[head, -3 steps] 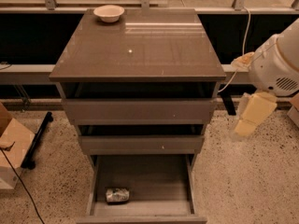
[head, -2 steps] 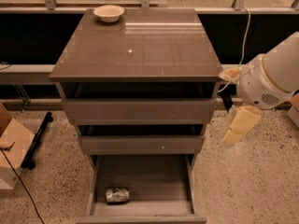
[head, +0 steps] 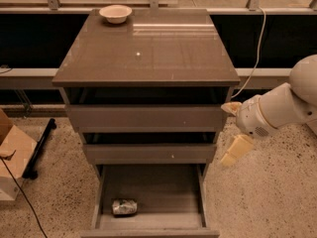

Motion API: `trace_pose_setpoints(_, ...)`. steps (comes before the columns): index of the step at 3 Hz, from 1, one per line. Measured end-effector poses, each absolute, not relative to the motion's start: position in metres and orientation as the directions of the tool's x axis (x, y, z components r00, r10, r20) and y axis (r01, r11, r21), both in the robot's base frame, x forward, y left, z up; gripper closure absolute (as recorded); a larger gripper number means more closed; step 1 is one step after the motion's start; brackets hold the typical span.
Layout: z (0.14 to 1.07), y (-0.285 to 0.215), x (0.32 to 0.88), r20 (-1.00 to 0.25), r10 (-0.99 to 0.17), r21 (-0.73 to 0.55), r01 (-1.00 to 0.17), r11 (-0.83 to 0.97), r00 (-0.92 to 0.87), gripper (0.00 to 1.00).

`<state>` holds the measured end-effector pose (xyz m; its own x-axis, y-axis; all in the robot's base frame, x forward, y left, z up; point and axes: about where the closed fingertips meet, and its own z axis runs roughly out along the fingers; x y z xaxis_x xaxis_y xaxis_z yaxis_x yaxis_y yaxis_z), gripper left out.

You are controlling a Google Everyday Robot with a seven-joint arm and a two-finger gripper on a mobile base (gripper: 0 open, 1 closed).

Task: Pick 7up can from bottom drawer and place on counter

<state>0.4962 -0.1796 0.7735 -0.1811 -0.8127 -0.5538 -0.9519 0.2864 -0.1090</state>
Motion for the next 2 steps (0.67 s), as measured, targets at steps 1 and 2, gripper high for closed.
trace_pose_setpoints(1, 0.773, -0.179, 0.496, -0.554, -0.813, -0.107, -0.952, 0.286, -0.182, 0.0)
trace_pose_setpoints(2, 0.748, -0.163, 0.493, -0.554, -0.809, -0.067, -0.958, 0.279, -0.197, 0.0)
